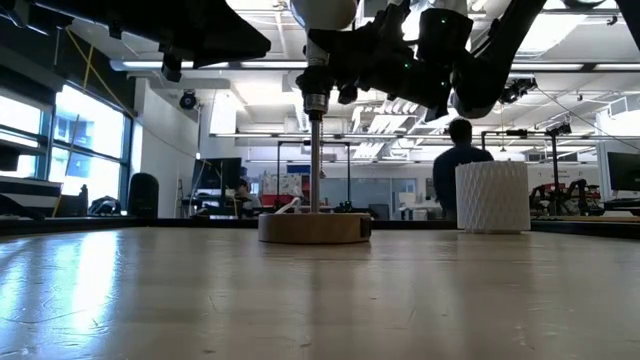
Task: Screw lightbulb
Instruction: Insert the lightbulb into the brown lamp
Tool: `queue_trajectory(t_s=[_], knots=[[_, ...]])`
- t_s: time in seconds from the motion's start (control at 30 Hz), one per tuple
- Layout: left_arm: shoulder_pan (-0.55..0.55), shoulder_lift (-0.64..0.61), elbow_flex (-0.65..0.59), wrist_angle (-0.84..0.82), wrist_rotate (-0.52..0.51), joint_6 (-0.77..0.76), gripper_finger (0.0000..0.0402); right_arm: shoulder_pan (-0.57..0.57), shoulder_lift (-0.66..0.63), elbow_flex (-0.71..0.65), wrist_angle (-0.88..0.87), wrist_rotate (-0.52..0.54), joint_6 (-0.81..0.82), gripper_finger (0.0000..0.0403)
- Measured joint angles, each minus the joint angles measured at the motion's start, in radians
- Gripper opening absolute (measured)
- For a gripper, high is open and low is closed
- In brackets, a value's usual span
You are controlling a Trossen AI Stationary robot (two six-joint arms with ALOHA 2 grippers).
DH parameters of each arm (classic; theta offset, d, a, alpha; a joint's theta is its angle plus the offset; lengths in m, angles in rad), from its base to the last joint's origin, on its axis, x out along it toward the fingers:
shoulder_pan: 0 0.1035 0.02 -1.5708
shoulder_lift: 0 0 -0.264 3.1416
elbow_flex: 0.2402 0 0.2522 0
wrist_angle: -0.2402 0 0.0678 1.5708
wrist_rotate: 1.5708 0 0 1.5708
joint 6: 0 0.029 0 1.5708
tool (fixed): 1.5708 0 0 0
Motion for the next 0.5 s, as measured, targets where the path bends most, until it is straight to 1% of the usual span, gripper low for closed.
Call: queue_trajectory(t_s=[0.1, 0.27, 0.43, 0.5], knots=[[0.0, 0.0, 0.0, 0.0, 0.0, 0.0, 0.0051, 0.0, 0.0, 0.0, -0.001, 0.0, -0.003, 0.0141], [0.0, 0.0, 0.0, 0.0, 0.0, 0.0, 0.0051, 0.018, 0.0, 0.007, -0.026, 0.001, -0.065, 0.0141], [0.0, 0.0, 0.0, 0.0, 0.0, 0.0, 0.0051, 0.033, -0.002, 0.062, -0.159, 0.003, -0.125, 0.0141], [0.0, 0.0, 0.0, 0.0, 0.0, 0.0, 0.0051, 0.037, -0.002, 0.075, -0.182, 0.002, -0.138, 0.0141]])
